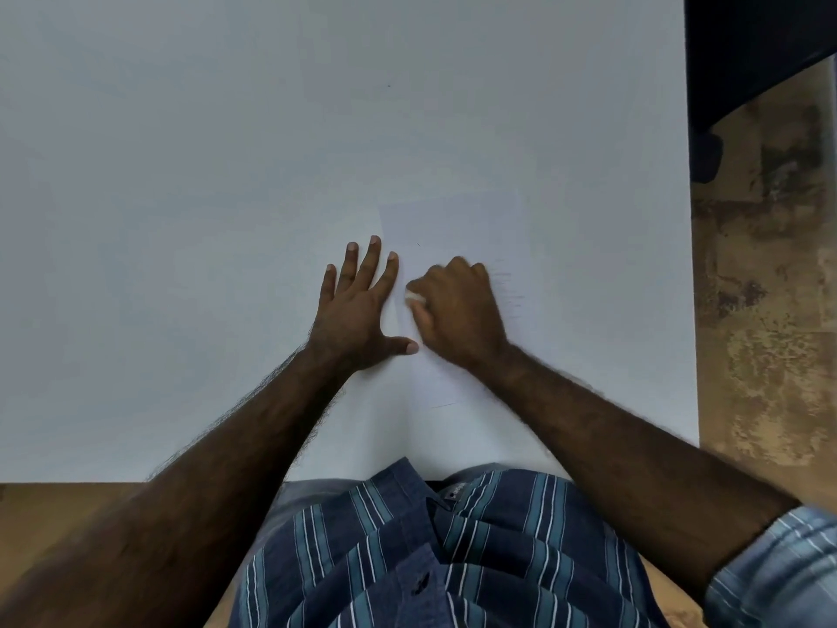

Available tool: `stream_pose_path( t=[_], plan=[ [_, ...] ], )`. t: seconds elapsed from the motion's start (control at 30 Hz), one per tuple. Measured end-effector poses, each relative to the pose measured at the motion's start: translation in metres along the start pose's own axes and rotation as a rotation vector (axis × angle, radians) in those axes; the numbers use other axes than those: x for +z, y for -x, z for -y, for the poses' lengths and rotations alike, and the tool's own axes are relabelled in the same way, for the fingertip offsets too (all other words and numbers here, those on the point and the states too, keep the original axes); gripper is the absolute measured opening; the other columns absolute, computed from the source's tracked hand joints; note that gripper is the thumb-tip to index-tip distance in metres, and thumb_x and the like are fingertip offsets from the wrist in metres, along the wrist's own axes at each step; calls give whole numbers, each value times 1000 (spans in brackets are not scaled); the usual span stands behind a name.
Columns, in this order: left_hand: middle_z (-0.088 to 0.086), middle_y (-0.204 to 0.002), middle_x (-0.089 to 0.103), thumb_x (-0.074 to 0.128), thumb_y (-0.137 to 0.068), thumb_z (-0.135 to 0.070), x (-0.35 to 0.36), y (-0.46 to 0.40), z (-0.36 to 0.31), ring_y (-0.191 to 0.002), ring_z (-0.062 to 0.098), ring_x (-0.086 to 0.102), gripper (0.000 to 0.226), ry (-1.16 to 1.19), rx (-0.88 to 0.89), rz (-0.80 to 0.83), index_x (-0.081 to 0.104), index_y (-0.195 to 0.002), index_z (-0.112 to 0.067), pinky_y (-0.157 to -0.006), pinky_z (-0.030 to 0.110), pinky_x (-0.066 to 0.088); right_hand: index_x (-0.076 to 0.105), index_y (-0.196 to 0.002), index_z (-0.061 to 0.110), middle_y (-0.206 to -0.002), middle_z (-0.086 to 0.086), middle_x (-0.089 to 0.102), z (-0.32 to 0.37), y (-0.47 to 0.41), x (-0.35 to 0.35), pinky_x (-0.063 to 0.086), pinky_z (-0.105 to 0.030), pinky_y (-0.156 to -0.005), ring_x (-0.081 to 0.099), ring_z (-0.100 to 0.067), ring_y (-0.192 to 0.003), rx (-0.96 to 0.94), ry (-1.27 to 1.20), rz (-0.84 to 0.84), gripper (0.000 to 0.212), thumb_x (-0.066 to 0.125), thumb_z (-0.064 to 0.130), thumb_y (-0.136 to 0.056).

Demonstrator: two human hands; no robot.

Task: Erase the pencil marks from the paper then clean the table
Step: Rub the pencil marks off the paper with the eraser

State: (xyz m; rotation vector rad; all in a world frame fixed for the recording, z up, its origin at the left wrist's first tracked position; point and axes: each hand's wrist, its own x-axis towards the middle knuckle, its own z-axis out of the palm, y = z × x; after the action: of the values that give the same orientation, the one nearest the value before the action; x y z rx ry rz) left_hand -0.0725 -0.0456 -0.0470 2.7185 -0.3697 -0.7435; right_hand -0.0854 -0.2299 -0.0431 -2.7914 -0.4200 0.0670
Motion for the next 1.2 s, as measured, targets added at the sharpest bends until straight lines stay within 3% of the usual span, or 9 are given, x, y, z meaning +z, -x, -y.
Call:
stream_pose_path(
  t=[0.1, 0.17, 0.37, 0.57, 0.77, 0.83, 0.93, 1.0, 1.2],
  plan=[
    [-5, -169, -27, 74, -69, -78, 0, 0, 0, -154, 23, -29, 134, 1, -3, 4, -7, -164, -30, -127, 51, -9, 75, -92, 24, -88, 2, 70, -21, -20, -10, 38, -40, -75, 59, -31, -88, 297, -9, -115, 18, 57, 28, -93],
    [-4, -169, -27, 74, -69, -78, -1, 1, 0, -154, 23, -29, 134, 0, -3, 8, -7, -164, -29, -127, 51, -9, 75, -90, 23, -88, 2, 71, -20, -23, -12, 44, -42, -77, 60, -30, -88, 375, -63, -148, 17, 58, 27, -93],
    [-4, -168, -29, 73, -72, -77, -3, 1, -1, -153, 22, -31, 132, 0, -5, 27, -9, -164, -29, -127, 51, -10, 77, -103, 22, -95, -1, 72, 1, 2, 1, 41, -42, -81, 61, -29, -91, -23, -63, 19, 14, 66, 28, -98],
    [-5, -168, -29, 74, -70, -77, -3, 1, -1, -153, 22, -31, 133, 5, -3, 21, -8, -164, -30, -127, 51, -9, 74, -88, 22, -84, 0, 70, -32, -15, -12, 45, -41, -73, 60, -31, -83, 392, -98, -174, 11, 65, 23, -93],
    [-5, -167, -31, 69, -73, -80, -1, 0, -1, -153, 21, -31, 131, -14, -11, 14, -11, -163, -30, -127, 50, -8, 76, -103, 20, -96, -2, 71, 5, 31, 6, 43, -42, -80, 59, -27, -90, -71, -113, 53, 21, 57, 28, -100],
    [-5, -167, -31, 71, -72, -79, -1, 0, -2, -153, 21, -32, 132, -13, -11, 20, -12, -163, -31, -127, 50, -10, 77, -104, 22, -96, 0, 71, -5, 28, 5, 43, -42, -79, 59, -27, -90, -24, -89, 11, 18, 61, 29, -99],
    [-5, -167, -31, 73, -70, -79, -2, -1, -1, -153, 22, -32, 135, -14, -9, 23, -12, -163, -31, -127, 50, -11, 73, -88, 24, -85, 3, 69, -25, 9, -3, 42, -39, -74, 57, -27, -82, 286, -124, -106, 10, 66, 24, -95],
    [-5, -167, -31, 73, -70, -78, -2, 0, 0, -153, 22, -32, 135, -17, -7, 28, -12, -163, -30, -127, 51, -10, 65, -79, 26, -78, 6, 64, -28, 5, -4, 42, -38, -73, 55, -24, -77, 382, -197, -150, 16, 64, 22, -94],
    [-5, -167, -32, 70, -71, -80, -3, 0, -3, -153, 22, -32, 133, -28, -15, 33, -14, -163, -31, -127, 50, -9, 77, -104, 21, -95, 0, 72, -7, 34, 8, 46, -41, -79, 60, -23, -88, -9, -177, 25, 15, 64, 27, -101]
  ],
)
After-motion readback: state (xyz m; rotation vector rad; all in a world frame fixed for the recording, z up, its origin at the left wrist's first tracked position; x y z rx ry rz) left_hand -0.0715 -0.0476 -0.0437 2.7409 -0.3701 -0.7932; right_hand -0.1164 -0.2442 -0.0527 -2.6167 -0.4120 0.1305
